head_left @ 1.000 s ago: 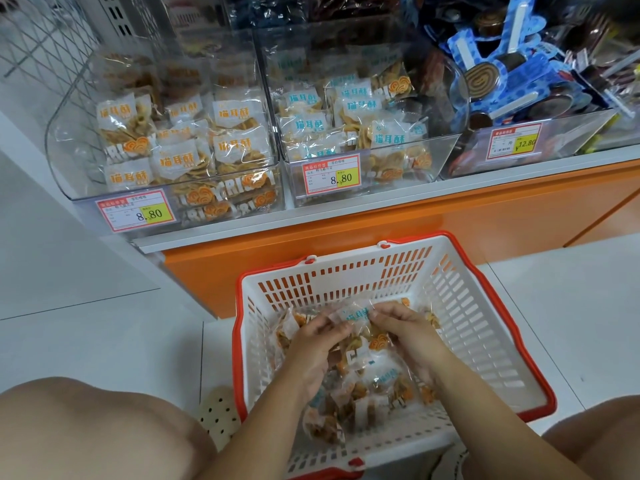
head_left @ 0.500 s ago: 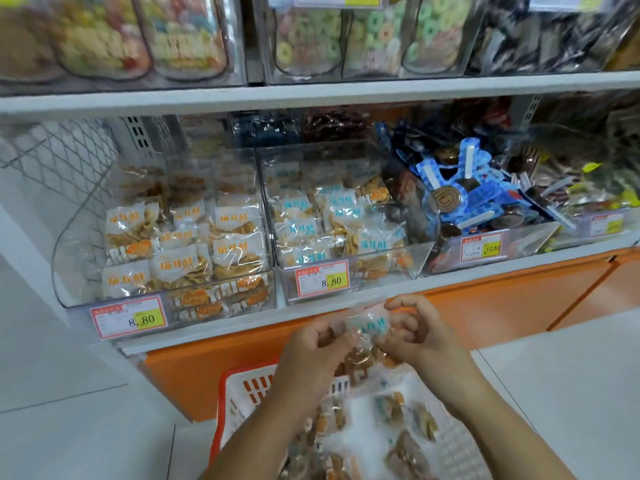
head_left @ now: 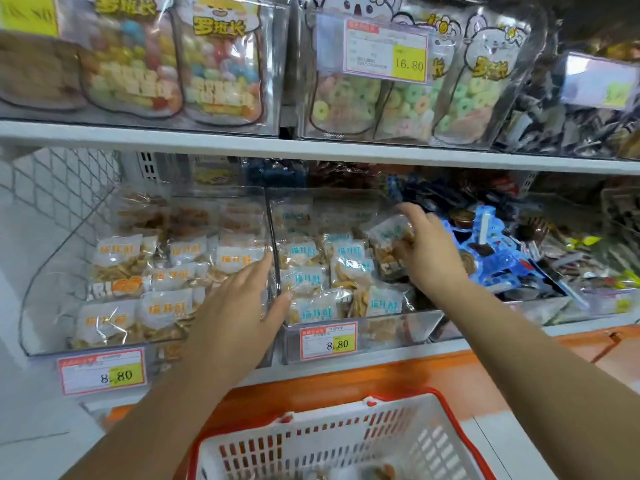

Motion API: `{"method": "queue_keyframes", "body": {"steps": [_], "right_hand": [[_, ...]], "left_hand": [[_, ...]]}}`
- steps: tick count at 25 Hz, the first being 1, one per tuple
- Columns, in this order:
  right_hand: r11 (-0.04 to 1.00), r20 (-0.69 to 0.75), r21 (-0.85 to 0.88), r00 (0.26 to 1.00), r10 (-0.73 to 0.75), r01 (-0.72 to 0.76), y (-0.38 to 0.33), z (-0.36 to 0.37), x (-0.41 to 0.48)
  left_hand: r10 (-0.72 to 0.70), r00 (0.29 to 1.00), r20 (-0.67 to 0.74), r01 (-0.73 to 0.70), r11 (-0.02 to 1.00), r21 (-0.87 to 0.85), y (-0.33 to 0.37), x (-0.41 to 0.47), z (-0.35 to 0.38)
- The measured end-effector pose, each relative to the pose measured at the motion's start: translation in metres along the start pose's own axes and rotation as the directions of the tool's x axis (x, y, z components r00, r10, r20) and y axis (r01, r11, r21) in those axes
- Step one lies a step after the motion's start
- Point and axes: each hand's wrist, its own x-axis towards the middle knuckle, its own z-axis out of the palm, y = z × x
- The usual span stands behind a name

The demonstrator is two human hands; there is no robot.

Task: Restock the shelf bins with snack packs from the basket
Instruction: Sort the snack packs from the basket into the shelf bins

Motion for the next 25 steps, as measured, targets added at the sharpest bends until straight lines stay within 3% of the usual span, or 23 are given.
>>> {"method": "queue_keyframes", "body": {"steps": [3, 6, 8, 12, 17, 20, 22, 23, 25], "right_hand": [[0.995, 0.134, -0.004, 0.986, 0.099, -0.100, 0.010, 0.026, 0.014], [0.983, 0.257, -0.150, 0.956, 0.143, -0.106, 0.011, 0.026, 0.025], [0.959, 0.268, -0.283, 0.959, 0.096, -0.016, 0.008, 0.019, 0.028], [0.770, 0.191, -0.599, 0.973, -0.132, 0.222, 0.009, 0.007, 0.031], [0.812, 0.412, -0.497, 0.907, -0.090, 0.306, 0.014, 0.022, 0.035], [0.897, 0.425, -0.388, 0.905, -0.030, 0.213, 0.010, 0.014, 0.031], [0.965, 0.261, -0.220, 0.962, -0.083, 0.143, 0.005, -0.005, 0.007], [0.991, 0.080, -0.069, 0.991, -0.108, 0.113, 0.001, -0.014, -0.016], [0.952, -0.301, 0.286, 0.954, -0.020, 0.110, -0.005, -0.013, -0.083]], "left_hand": [[0.036, 0.999, -0.023, -0.037, 0.999, -0.016, -0.005, 0.002, 0.004], [0.052, 0.998, -0.021, -0.052, 0.999, -0.005, -0.009, 0.003, 0.005], [0.052, 0.999, -0.009, -0.052, 0.999, -0.011, -0.009, 0.003, 0.005], [0.048, 0.999, -0.010, -0.048, 0.998, -0.031, -0.008, 0.003, 0.004], [0.049, 0.999, -0.006, -0.049, 0.998, -0.032, -0.007, 0.002, 0.004], [0.038, 0.999, -0.009, -0.038, 0.998, -0.047, -0.005, 0.002, 0.004], [0.038, 0.991, -0.128, -0.048, 0.996, -0.070, -0.006, -0.005, 0.006], [0.073, 0.963, -0.258, -0.098, 0.991, -0.086, -0.006, -0.010, 0.008], [0.167, 0.879, -0.447, -0.239, 0.965, -0.108, -0.001, -0.030, 0.020]]}}
